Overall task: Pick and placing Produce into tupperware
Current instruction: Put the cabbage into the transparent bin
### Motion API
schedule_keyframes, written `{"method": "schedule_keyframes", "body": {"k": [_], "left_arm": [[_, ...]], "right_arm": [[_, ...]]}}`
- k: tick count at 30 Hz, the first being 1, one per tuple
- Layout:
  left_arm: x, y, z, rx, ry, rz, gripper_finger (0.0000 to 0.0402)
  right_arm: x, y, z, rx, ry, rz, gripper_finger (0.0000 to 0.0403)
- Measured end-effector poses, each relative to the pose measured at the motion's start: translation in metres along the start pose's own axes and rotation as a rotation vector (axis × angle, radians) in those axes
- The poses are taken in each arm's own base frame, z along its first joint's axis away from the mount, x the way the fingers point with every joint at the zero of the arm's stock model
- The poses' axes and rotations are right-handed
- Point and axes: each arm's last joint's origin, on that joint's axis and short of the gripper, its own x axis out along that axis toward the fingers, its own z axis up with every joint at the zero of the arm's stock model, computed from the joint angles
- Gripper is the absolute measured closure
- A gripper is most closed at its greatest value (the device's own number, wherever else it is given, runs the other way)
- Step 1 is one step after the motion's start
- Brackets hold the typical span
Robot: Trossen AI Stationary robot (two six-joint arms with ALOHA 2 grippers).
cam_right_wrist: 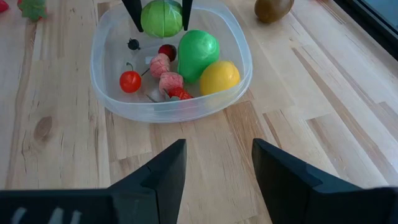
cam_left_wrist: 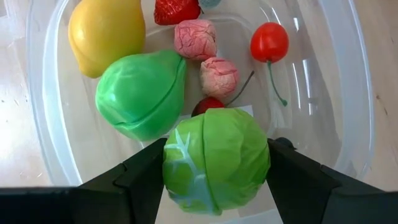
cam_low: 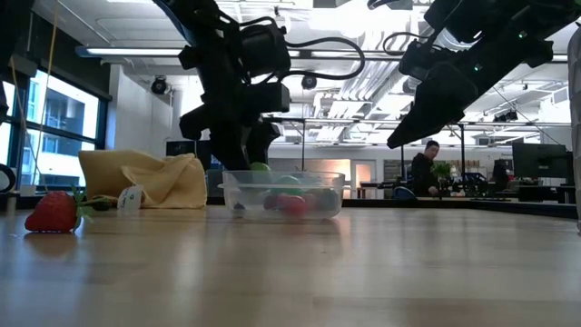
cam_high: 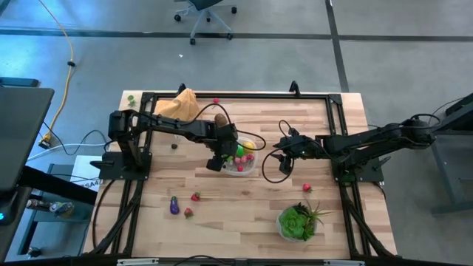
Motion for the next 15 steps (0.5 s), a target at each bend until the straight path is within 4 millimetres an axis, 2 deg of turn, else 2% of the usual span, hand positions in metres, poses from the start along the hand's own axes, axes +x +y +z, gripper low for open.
{"method": "schedule_keyframes", "body": {"k": [7, 15], "left_arm": [[-0.0001, -0.0003, -0.0004, -0.018, 0.004, -0.003, 0.0157], [-0.006, 0.0012, 0.0018, -0.022, 0.047, 0.01, 0.0111]], "right_arm": [[0.0, 0.0, 0.0, 0.0, 0.0, 0.0, 0.0227], [0.0, 0.0, 0.0, 0.0, 0.0, 0.0, 0.0227]]}}
